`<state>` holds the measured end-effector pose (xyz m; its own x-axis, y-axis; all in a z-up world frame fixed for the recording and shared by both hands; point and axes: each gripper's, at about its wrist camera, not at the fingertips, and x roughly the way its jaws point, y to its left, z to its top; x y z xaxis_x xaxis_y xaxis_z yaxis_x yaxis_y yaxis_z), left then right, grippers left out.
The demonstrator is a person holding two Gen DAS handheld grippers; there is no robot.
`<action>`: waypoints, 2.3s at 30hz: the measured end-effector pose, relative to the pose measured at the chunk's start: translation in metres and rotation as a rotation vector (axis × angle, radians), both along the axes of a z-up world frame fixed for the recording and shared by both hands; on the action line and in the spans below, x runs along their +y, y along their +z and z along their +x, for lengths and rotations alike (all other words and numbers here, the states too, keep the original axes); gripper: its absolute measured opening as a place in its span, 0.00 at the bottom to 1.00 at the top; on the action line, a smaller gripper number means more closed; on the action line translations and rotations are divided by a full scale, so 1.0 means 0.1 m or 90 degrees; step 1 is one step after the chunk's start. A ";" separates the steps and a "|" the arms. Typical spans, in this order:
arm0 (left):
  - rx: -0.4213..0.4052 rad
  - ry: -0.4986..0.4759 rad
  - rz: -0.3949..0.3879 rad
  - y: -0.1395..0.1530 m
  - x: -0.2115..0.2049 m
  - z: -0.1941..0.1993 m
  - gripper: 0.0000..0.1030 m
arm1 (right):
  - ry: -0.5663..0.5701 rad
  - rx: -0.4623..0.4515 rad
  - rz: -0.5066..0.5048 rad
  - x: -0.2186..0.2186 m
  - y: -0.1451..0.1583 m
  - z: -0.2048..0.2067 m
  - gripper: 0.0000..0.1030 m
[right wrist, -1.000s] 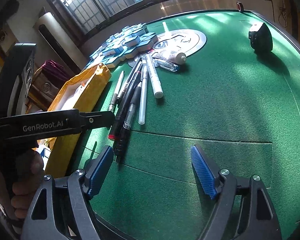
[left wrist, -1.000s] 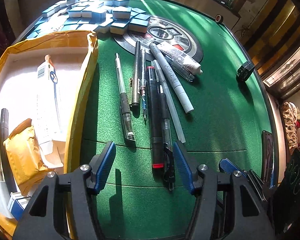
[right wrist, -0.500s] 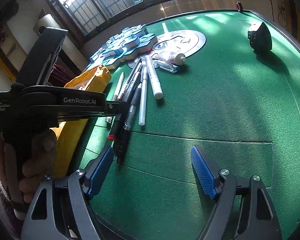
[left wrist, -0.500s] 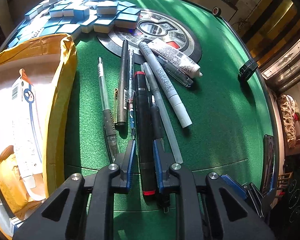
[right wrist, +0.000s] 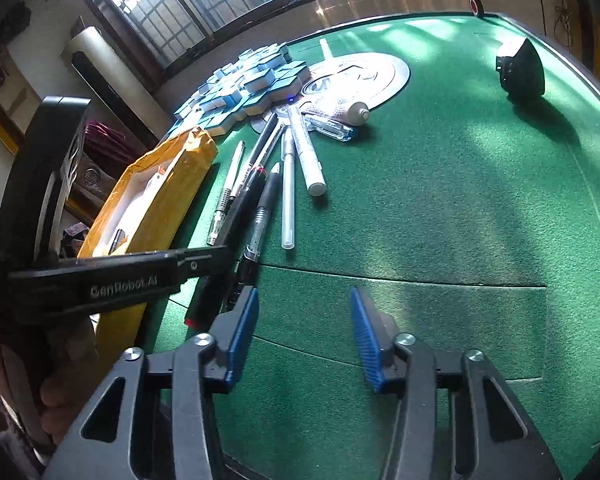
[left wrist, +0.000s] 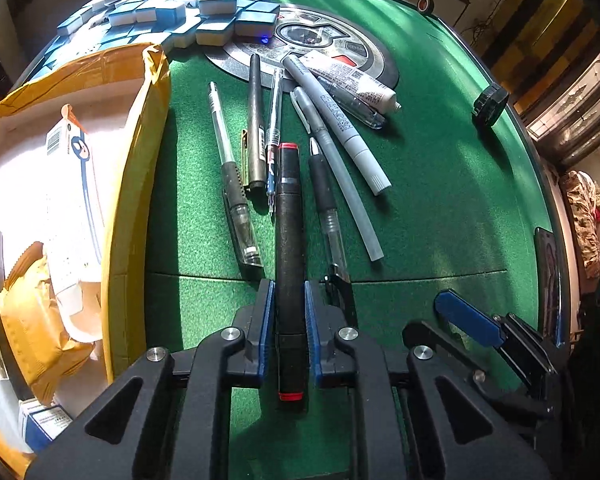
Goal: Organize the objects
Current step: 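Grasp the black red-tipped pen with the left tool, then grasp the clear ballpoint pen with the right tool while the left tool holds its pen, then carry the black pen and clear pen with both tools over the white tray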
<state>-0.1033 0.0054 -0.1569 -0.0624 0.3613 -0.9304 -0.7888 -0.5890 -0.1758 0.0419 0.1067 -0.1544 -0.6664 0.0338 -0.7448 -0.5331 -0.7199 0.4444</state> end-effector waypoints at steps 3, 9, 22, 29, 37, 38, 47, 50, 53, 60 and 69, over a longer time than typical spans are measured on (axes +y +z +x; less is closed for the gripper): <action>-0.023 0.010 0.004 0.00 -0.15 0.03 0.12 | 0.010 0.009 -0.020 0.06 0.02 -0.10 0.32; -0.054 0.025 0.023 0.00 -0.33 0.02 0.12 | 0.058 0.000 -0.026 0.01 0.04 -0.41 0.26; -0.067 0.021 0.031 -0.02 -0.40 0.05 0.12 | 0.077 -0.091 0.040 -0.13 0.03 -0.61 0.10; -0.068 0.026 0.030 -0.03 -0.40 0.06 0.12 | 0.089 -0.084 0.032 -0.21 0.02 -0.18 0.09; -0.030 0.021 0.061 0.08 -0.31 0.06 0.18 | 0.068 -0.064 0.037 -0.20 0.10 -0.07 0.11; -0.029 0.021 0.064 0.08 -0.29 0.04 0.18 | 0.066 -0.061 0.036 -0.19 0.11 -0.09 0.11; -0.018 0.011 0.033 -0.01 -0.16 0.01 0.18 | 0.054 -0.090 0.064 -0.21 0.05 -0.27 0.17; -0.019 0.011 0.032 -0.01 -0.19 0.03 0.18 | 0.053 -0.109 0.096 -0.26 0.07 -0.29 0.17; -0.001 0.003 0.033 -0.01 -0.21 0.07 0.18 | 0.056 -0.112 0.115 -0.29 0.06 -0.28 0.17; 0.040 -0.022 0.018 0.03 -0.19 0.15 0.12 | 0.042 -0.112 0.112 -0.28 0.07 -0.26 0.09; -0.070 -0.007 0.103 0.22 -0.30 -0.02 0.12 | 0.020 -0.042 0.054 -0.22 0.18 -0.14 0.09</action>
<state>-0.1051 -0.0244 -0.1352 0.0421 0.5061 -0.8614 -0.7660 -0.5372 -0.3530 0.0284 0.0851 -0.1364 -0.6174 0.0779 -0.7828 -0.5358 -0.7702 0.3459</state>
